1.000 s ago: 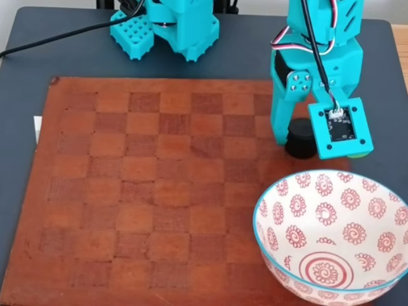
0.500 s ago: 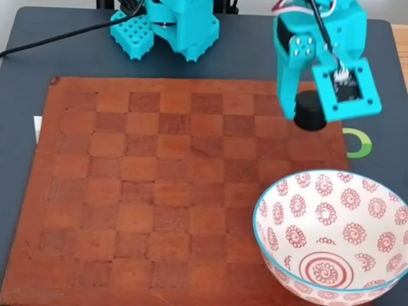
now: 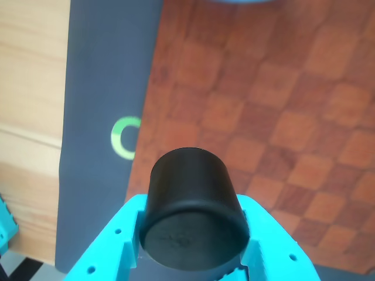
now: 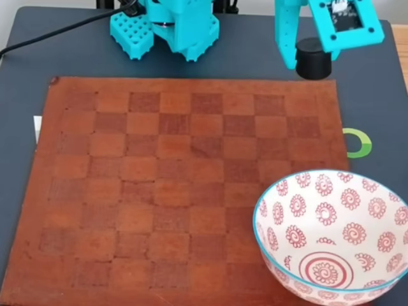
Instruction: Grasp a black cylinder and put it in a bowl.
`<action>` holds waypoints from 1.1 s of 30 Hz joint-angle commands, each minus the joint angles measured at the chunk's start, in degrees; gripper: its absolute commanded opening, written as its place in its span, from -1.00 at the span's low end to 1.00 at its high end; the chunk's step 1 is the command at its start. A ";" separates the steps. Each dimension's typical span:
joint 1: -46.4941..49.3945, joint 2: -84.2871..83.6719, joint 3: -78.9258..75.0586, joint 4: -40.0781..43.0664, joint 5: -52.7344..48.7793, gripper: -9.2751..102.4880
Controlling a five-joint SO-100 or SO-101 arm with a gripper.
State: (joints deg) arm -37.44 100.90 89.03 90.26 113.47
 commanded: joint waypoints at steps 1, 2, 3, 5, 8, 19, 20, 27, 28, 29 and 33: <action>1.67 -1.58 -6.15 0.62 -2.55 -0.62; 2.20 -3.16 -7.91 0.62 -3.52 -0.62; 2.72 -4.66 -9.76 0.62 -4.57 -0.62; 3.60 -7.91 -13.89 0.62 -6.50 -0.62; 4.83 -12.48 -19.69 0.70 -9.05 -0.62; 7.73 -28.65 -41.48 -0.88 -17.23 -0.62; 8.17 -30.15 -43.15 -1.49 -17.93 -0.62; 10.55 -38.67 -50.10 -6.77 -22.06 -0.61; 10.63 -39.55 -50.71 -7.73 -22.41 -0.61; 10.72 -40.43 -51.15 -8.70 -22.41 -0.61; 12.13 -42.80 -51.50 -11.25 -22.50 -0.61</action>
State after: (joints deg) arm -26.46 57.83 40.08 80.60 91.41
